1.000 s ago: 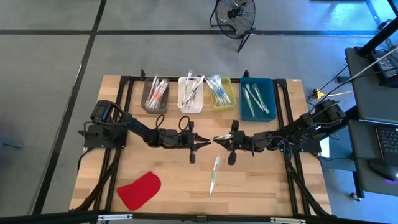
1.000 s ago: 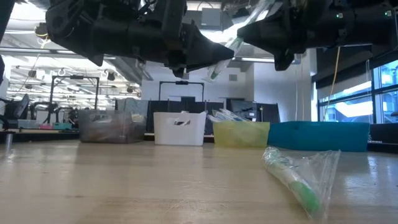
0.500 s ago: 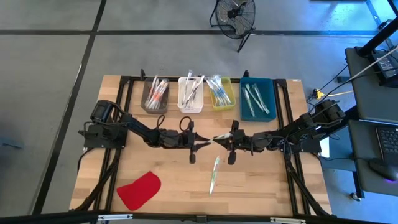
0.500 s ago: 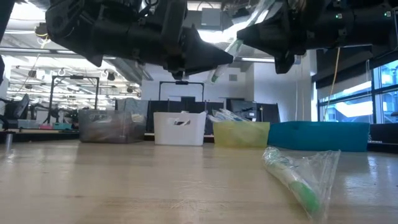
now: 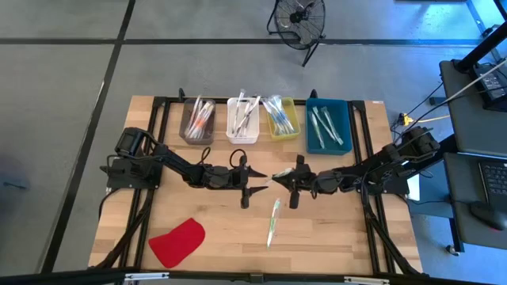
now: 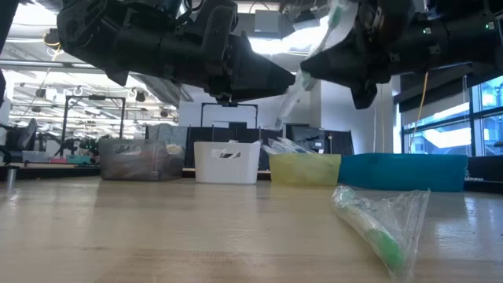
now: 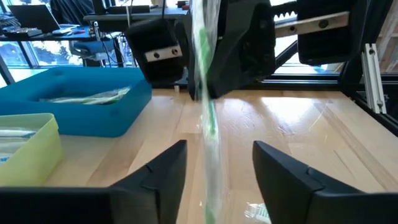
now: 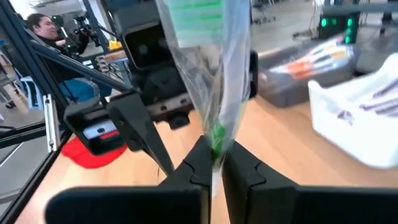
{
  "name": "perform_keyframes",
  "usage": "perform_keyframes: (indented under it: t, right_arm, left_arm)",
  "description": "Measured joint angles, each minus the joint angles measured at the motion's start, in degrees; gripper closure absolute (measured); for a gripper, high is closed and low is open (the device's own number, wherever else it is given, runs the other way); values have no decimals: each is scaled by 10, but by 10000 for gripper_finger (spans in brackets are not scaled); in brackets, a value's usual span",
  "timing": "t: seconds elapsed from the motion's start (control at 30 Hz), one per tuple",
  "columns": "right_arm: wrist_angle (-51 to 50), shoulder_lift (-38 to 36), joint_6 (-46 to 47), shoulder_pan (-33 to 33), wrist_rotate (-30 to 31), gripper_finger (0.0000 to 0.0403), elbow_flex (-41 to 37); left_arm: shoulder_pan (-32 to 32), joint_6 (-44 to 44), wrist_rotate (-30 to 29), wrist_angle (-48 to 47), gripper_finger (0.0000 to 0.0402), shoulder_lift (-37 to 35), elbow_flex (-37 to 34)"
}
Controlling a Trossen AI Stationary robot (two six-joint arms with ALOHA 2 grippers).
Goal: Pick & Place Toothbrushes
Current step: Put the green toothbrush into the blue bin
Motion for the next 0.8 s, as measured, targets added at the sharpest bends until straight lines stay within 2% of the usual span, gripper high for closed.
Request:
perform_keyframes:
  t: [0.17, 0.3, 0.5, 0.7, 0.8]
  right_arm:
    - [-60, -13, 53, -1, -1, 383, 0]
    - [-126, -40, 95, -8, -1, 379, 0]
    - [-210, -98, 101, -22, -2, 388, 0]
    - [-294, -163, 102, -46, -5, 377, 0]
    - [-335, -194, 102, -60, -5, 382, 0]
  left_arm:
    - [0, -8, 1, 0, 194, 0, 0]
    - [0, -13, 2, -9, 184, 0, 0]
    - [3, -14, 2, -35, 186, 0, 0]
    - [15, -38, 3, -66, 195, -5, 0]
    - [24, -58, 25, -85, 199, -13, 0]
